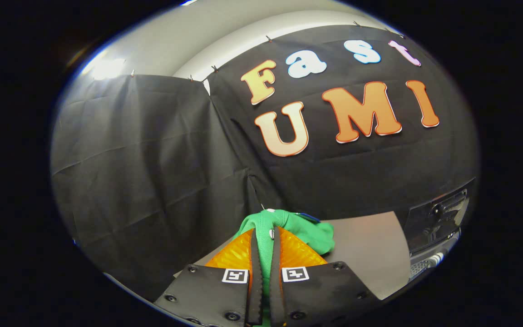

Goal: Put the clothes into the washing machine and then close the washing machine lid.

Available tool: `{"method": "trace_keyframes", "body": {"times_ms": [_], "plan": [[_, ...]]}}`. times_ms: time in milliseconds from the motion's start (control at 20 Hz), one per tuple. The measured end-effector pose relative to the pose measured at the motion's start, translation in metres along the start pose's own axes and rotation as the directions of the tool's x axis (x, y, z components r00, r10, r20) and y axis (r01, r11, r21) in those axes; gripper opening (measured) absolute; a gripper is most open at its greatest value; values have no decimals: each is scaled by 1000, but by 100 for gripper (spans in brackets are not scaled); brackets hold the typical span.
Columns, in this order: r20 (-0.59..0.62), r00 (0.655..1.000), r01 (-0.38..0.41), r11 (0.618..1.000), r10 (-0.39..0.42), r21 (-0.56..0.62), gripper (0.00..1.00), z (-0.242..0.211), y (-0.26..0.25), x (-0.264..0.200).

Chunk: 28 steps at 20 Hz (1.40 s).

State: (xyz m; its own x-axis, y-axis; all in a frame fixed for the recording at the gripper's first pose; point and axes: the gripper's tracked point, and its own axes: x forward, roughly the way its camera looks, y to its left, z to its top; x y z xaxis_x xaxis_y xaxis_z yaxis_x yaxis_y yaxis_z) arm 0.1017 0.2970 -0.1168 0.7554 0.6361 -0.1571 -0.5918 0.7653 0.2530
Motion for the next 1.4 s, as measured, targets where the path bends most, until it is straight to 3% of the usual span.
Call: {"method": "trace_keyframes", "body": {"times_ms": [450,1400], "plan": [[141,989,36,999,-36,2,14,72,-39,-46],[299,924,232,971,-236,49,14,179,-229,-158]]}}
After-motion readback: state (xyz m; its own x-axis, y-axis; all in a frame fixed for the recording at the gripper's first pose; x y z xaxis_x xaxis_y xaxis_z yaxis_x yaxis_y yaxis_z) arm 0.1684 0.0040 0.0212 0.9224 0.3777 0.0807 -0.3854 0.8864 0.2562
